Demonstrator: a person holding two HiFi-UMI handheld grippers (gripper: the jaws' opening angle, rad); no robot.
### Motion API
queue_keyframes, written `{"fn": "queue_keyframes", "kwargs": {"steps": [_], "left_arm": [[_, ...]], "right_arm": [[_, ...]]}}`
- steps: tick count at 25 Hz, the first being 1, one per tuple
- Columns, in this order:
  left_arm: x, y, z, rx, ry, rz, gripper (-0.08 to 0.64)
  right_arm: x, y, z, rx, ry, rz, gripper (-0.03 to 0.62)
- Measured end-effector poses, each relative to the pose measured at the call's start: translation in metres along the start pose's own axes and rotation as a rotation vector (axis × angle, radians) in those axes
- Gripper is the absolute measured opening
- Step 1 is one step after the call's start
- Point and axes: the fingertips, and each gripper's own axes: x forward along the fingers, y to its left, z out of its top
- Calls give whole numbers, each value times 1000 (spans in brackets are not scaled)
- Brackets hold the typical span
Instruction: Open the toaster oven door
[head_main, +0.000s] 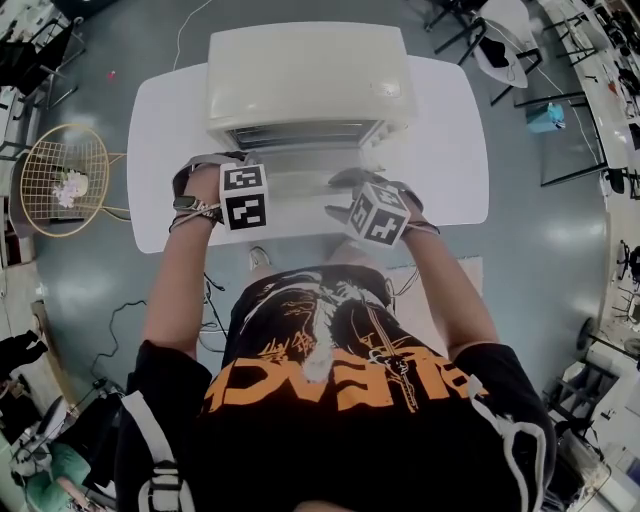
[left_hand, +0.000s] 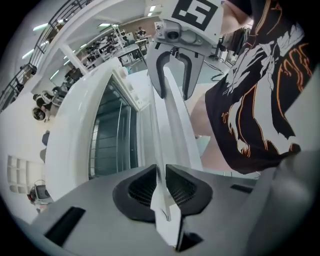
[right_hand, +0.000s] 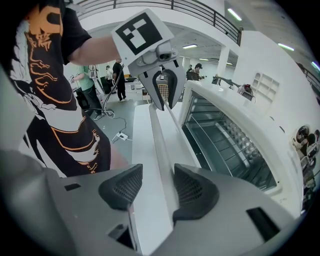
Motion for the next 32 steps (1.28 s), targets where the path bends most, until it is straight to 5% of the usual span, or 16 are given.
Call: {"fn": "queue_keyframes", "kwargs": {"steps": [7,10,16,20,32], "left_arm": [[3,-2,4,-65,-30,-75,80],[4,-4,5,-81,-42,-80,80],[10,-16,5,-75,-33,-91,89],[15,-27,6,-77,-39,-111,100],[20,-60,15,-25,-47,-198,105]], "right_arm": [[-2,7,-3,-26,19,23,230],[-18,12,17,-27,-62,55,205],[-41,-29,50,165,-256,-15,14],[-23,-47,20,233,-129,-58,14],[14,-6,-10,221,43,108,12]]}}
